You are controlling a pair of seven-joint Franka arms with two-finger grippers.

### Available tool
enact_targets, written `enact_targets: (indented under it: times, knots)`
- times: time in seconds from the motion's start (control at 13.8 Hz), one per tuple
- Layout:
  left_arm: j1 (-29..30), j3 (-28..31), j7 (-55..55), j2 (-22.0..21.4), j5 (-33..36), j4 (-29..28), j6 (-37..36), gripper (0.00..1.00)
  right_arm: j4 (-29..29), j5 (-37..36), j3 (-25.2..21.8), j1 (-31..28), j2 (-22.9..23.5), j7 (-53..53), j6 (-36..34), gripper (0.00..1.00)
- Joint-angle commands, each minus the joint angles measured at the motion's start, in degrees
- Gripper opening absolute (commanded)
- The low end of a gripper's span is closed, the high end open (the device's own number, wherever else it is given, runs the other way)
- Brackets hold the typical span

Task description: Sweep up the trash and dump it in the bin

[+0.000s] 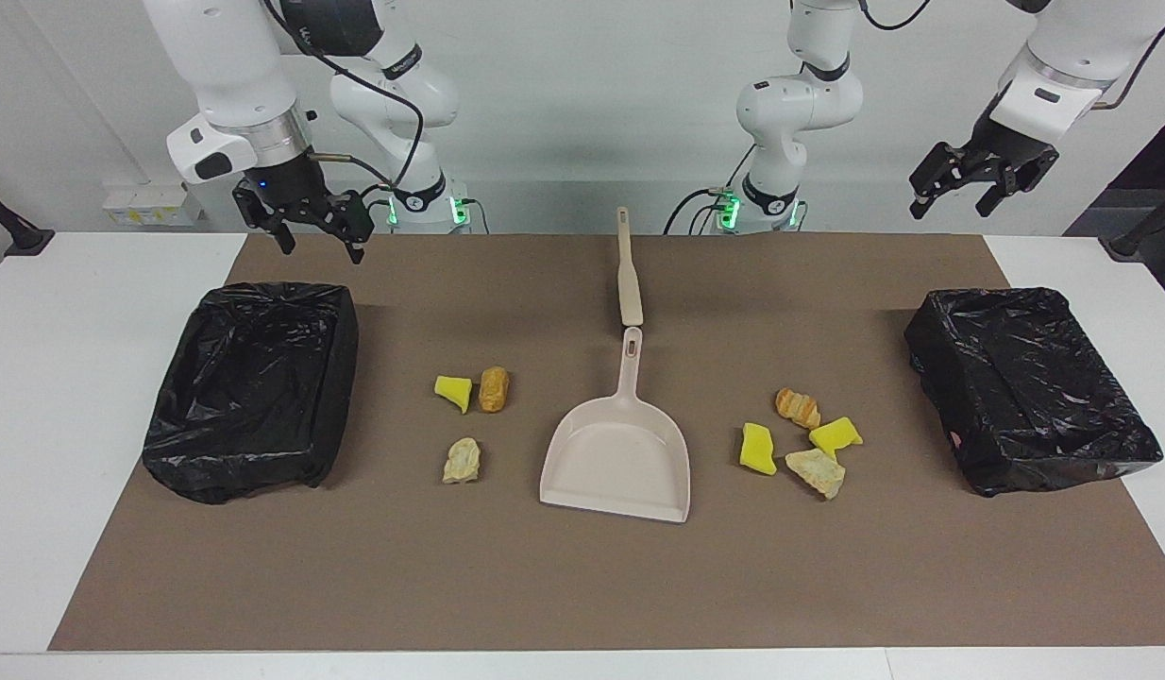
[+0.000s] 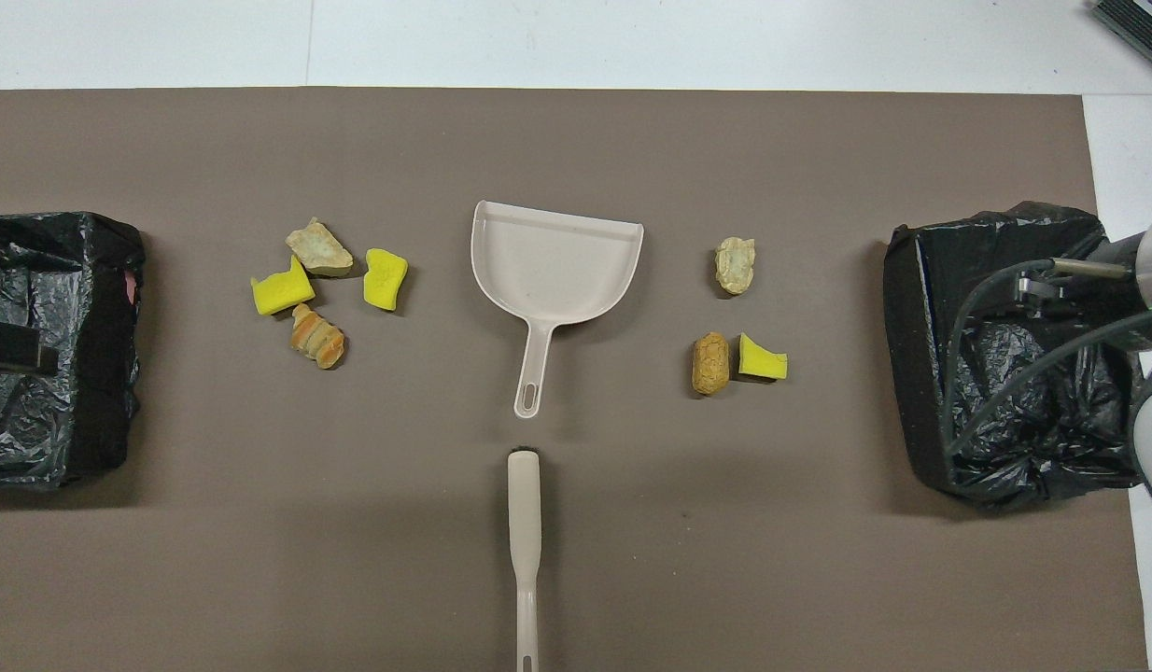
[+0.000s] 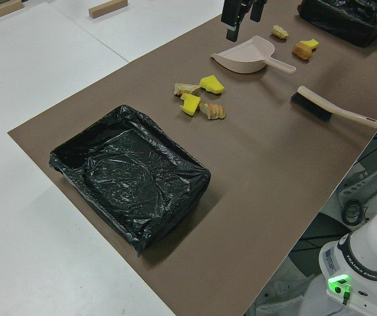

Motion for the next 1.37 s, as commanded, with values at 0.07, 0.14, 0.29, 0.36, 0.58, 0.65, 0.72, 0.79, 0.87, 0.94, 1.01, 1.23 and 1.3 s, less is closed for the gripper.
enact_targets:
  times: [0.07,0.14,0.29,0.36,0.58,0.65,0.72,0.79,0.87,0.94,1.01,1.23,1.3]
  knots:
    - [0.2,0.0,0.0,0.1,1.0,0.5,-0.1,1.0,0.6,0.3,0.2,4.2,1.8,4.4,2.3,1.0]
    - [0.2,-0.1,0.0,0.1,1.0,0.5,-0.1,1.0,0.6,-0.6,0.3,6.2,3.3,6.4,2.6,1.0]
    - [0.2,0.0,0.0,0.1,1.0,0.5,-0.1,1.0,3.7,-2.3,0.3,10.8,7.8,11.6,4.5,1.0]
    - [0.2,0.0,0.0,0.1,1.0,0.5,-0.1,1.0,5.8,-2.6,0.3,12.8,9.9,14.1,4.6,1.0]
    - [0.2,-0.1,0.0,0.1,1.0,0.5,-0.1,1.0,11.1,-3.8,0.1,19.7,17.2,23.9,4.9,1.0]
    - [0.2,0.0,0.0,0.1,1.0,0.5,-0.1,1.0,12.2,-5.4,0.2,22.1,19.6,27.1,5.4,1.0]
    - [0.2,0.0,0.0,0.1,1.0,0.5,-0.1,1.0,12.7,-6.0,0.2,23.8,21.5,29.5,7.0,1.0]
    - [0.2,0.0,0.0,0.1,1.0,0.5,-0.1,1.0,12.7,-6.0,0.2,24.6,22.8,31.0,8.5,1.0]
    - [0.2,-0.1,0.0,0.1,1.0,0.5,-0.1,1.0,13.6,-6.0,0.3,25.8,24.5,33.1,9.7,1.0]
    - [0.2,0.0,0.0,0.1,1.0,0.5,-0.1,1.0,15.3,-6.0,0.2,27.3,26.5,35.0,9.9,1.0]
    - [0.2,0.0,0.0,0.1,1.0,0.5,-0.1,1.0,17.6,-6.0,0.0,28.5,29.0,36.8,10.0,1.0]
    - [0.2,-0.1,-0.4,0.1,0.9,0.5,-0.1,1.0,22.7,-6.7,-0.5,33.3,36.9,44.4,11.9,1.0]
    - [-0.5,-0.1,-0.1,0.1,0.9,0.5,-0.2,1.0,22.6,-6.7,-0.2,33.9,37.5,46.2,12.9,1.0]
